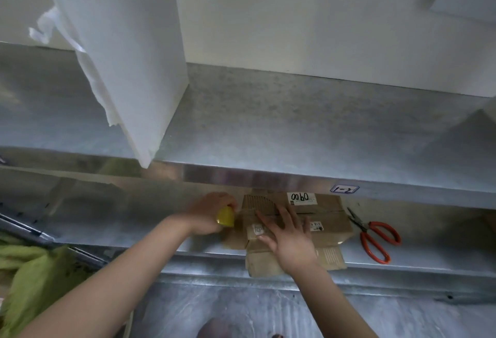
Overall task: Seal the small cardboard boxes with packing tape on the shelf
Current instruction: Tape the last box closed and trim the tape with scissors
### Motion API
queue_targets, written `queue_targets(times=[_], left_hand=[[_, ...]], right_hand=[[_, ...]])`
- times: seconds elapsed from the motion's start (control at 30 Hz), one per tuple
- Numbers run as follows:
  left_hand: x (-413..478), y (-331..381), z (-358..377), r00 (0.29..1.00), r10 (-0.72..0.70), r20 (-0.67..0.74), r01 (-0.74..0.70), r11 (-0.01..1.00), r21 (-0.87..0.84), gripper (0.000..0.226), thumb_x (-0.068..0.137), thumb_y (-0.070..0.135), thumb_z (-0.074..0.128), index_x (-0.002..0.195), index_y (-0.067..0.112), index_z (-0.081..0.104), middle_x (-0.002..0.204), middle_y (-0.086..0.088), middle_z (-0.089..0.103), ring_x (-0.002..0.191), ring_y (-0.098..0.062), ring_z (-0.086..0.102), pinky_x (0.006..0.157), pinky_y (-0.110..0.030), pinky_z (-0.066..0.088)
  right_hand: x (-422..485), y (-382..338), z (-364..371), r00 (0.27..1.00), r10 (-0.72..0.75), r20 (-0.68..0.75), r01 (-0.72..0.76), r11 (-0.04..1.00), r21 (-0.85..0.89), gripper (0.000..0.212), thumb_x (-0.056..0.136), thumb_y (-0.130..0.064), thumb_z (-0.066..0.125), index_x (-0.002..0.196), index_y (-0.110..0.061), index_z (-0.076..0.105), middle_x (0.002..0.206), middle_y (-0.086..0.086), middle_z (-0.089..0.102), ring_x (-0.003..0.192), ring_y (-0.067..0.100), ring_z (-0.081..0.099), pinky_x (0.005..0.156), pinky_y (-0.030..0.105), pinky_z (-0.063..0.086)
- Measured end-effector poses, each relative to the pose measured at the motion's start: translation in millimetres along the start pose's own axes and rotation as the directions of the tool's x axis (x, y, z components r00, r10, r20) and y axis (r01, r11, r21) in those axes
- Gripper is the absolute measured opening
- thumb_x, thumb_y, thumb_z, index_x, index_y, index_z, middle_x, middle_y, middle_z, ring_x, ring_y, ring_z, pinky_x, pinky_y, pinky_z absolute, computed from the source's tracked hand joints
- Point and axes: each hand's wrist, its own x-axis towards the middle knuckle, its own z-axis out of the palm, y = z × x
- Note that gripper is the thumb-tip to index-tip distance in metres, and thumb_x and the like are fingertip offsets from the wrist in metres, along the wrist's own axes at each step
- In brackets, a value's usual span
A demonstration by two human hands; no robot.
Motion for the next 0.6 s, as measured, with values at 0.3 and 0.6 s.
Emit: queue_targets(times=[0.3, 0.6], left_hand=[[-3.4, -8.9, -3.5, 0.994, 0.1, 0.048, -0.1, 0.995, -0.019, 0.047, 0.073, 0.03, 0.075, 0.115, 0.036, 0.054, 0.115, 0.017, 0.051, 0.108, -0.01, 0.049, 0.087, -0.027, 0.038], [-8.7, -5.8, -6.6, 0.994, 0.093, 0.053, -0.091, 0.995, -0.041, 0.052, 0.073, 0.043, 0.079, 0.118, 0.039, 0.053, 0.121, 0.017, 0.052, 0.107, -0.006, 0.047, 0.084, -0.022, 0.034]], right_hand=[[0.7, -1.4, -3.6, 1.0, 0.003, 0.005, -0.003, 0.999, 0.036, 0.056, 0.092, -0.069, 0.026, 0.145, -0.061, 0.012, 0.163, -0.006, 0.004, 0.151, 0.021, -0.007, 0.119, 0.056, 0.001], [-1.3, -2.6, -8.4, 1.0, 0.007, 0.013, -0.008, 0.998, 0.06, 0.055, 0.092, -0.069, 0.029, 0.146, -0.058, 0.019, 0.163, -0.008, 0.003, 0.151, 0.02, -0.007, 0.12, 0.054, 0.0]])
